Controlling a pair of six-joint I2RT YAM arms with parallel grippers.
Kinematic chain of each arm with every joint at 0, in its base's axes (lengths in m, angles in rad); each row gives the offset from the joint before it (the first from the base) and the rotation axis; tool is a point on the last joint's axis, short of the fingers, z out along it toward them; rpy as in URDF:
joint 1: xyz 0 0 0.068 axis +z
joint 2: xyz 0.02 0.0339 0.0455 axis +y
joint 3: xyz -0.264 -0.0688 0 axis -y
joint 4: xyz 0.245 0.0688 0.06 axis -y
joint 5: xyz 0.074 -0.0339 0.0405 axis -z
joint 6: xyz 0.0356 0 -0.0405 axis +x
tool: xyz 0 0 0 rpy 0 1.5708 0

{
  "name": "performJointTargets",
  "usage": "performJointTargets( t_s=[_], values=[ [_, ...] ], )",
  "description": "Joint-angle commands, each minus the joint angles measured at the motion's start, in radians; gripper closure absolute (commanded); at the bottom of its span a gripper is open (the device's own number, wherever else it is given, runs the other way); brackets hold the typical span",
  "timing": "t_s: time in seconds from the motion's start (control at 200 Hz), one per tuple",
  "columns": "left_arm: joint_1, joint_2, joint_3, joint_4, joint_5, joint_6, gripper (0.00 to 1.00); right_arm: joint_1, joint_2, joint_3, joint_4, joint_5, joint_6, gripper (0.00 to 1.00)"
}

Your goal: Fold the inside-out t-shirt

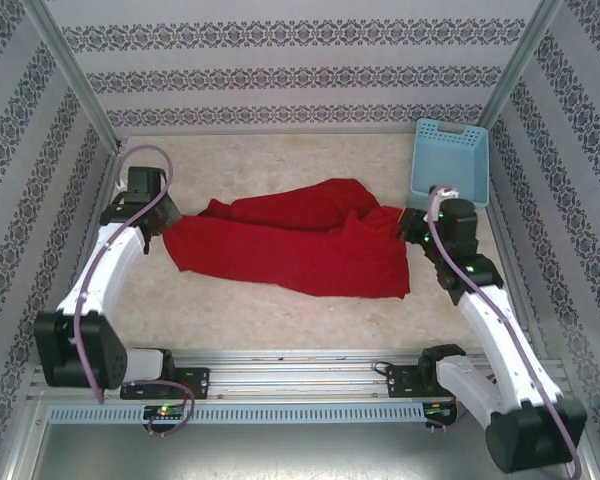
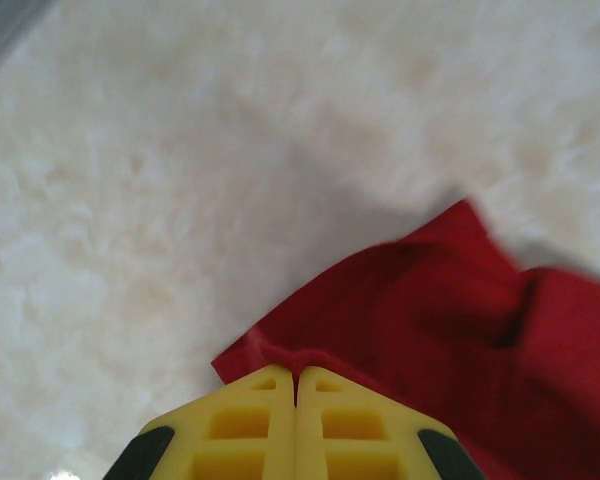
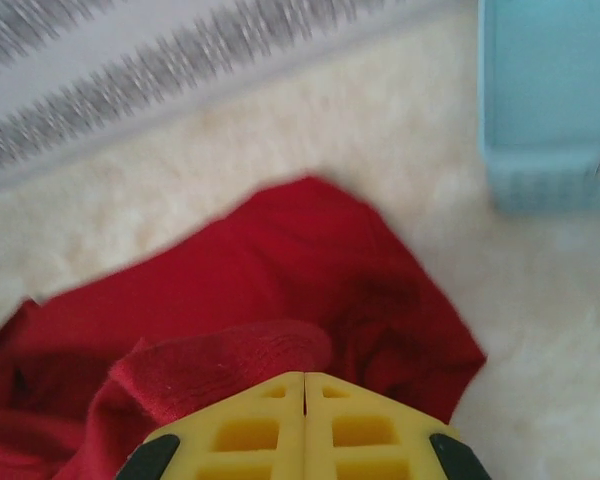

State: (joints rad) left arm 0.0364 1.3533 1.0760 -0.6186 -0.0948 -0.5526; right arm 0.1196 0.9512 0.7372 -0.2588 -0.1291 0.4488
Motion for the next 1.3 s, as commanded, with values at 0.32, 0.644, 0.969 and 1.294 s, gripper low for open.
performJointTargets(
  t_s=[0.32,0.644,0.969,1.294],
  values=[
    [0.044,0.072,-0.1,0.08,0.142,0.007,1.0,-0.034,0.414,0.031,0.06,-0.036,0.075,0.82],
    [0.044,0.087,-0.134,0.112,0.177,0.011,1.0,0.039,0.55,0.159,0.018,-0.03,-0.012,0.39],
    [0.046,0.086,-0.132,0.106,0.173,0.016,1.0,0.165,0.658,0.269,-0.138,0.206,-0.08,0.36],
    [0.045,0.089,-0.126,0.101,0.167,0.016,1.0,0.218,0.672,0.335,-0.234,0.348,-0.102,0.8]
  ],
)
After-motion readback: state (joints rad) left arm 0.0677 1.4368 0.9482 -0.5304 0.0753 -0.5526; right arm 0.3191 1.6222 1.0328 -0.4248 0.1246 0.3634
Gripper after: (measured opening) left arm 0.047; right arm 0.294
